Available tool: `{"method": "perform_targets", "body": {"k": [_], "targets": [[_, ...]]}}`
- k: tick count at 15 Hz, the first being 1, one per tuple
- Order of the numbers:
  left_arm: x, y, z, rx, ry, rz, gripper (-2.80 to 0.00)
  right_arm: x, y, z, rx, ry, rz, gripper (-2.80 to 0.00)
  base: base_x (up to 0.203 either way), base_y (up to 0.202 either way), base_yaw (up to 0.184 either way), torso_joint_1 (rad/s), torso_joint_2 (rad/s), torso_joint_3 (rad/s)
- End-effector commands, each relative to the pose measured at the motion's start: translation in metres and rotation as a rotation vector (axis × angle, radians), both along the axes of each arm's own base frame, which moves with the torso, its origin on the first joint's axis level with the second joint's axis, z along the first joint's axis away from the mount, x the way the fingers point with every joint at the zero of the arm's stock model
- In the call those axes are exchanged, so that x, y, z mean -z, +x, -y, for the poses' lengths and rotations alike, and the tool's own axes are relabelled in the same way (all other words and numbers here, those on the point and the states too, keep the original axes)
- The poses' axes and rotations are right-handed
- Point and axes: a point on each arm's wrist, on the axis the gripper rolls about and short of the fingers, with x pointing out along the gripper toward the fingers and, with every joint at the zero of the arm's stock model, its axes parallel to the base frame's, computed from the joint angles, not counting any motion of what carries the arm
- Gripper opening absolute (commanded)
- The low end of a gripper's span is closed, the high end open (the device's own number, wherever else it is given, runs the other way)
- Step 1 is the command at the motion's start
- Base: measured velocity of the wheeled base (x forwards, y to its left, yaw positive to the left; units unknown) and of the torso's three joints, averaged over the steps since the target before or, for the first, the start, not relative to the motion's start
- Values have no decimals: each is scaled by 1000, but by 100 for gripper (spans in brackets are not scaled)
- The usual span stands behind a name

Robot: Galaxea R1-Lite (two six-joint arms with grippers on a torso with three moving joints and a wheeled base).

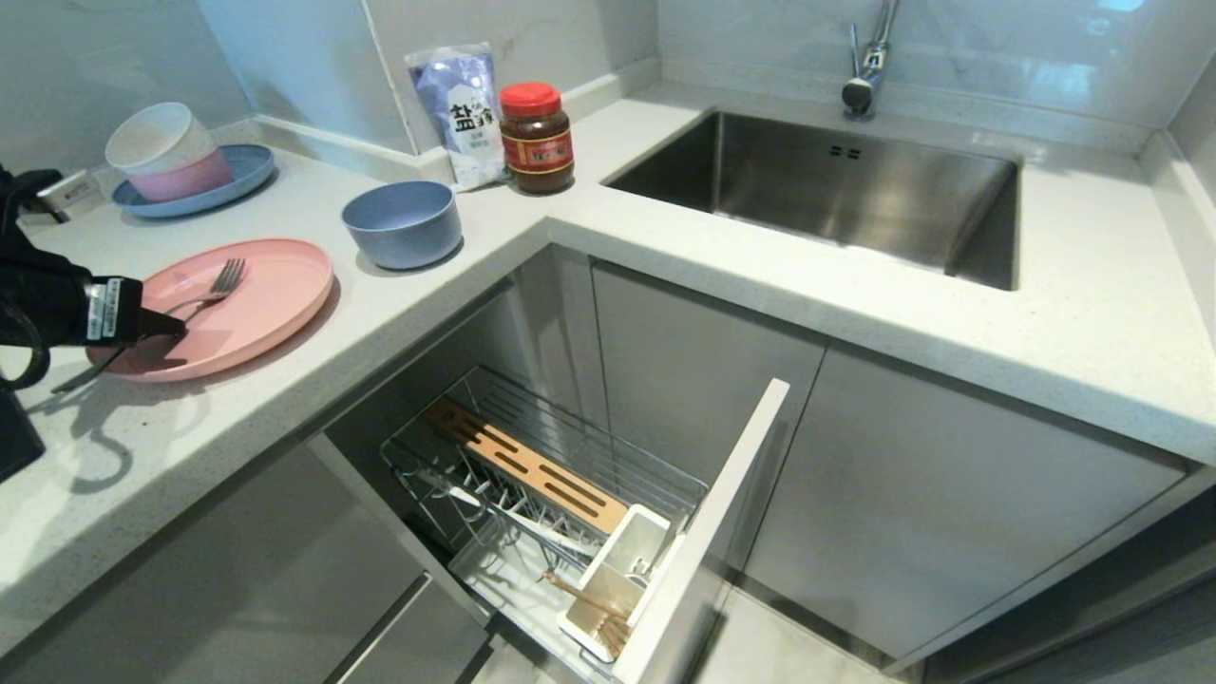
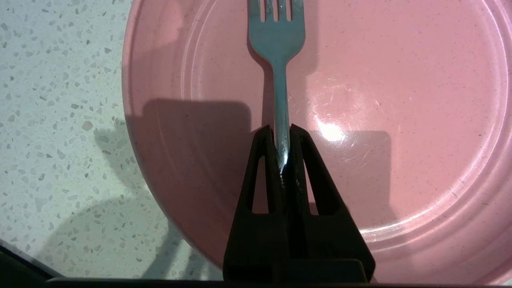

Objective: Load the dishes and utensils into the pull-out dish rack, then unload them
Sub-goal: Pick up the fork and place it in the cupboard

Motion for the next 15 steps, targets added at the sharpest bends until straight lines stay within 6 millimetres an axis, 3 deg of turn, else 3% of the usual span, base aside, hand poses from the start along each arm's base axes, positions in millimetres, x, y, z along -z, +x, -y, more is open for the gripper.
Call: {"method": "perform_targets", "body": {"k": [1,4,8,11,15], "targets": [[-2,0,0,-1,-5,6,-280,0,0,0,-1,0,2,-280,0,0,0,0,0,0],[-24,-11,5,-58,-68,79,-280,1,0,0,-1,0,3,-280,0,0,0,0,0,0],[-70,-45,23,-152,-230,242,-280,0,0,0,-2,0,3,-280,0,0,0,0,0,0],[-90,-69,50,-130,-354,307,-280,0,0,0,0,0,4,-280,0,0,0,0,0,0],[-97,-86,101,7,-565,243,-280,0,0,0,0,0,4,-280,0,0,0,0,0,0]]}}
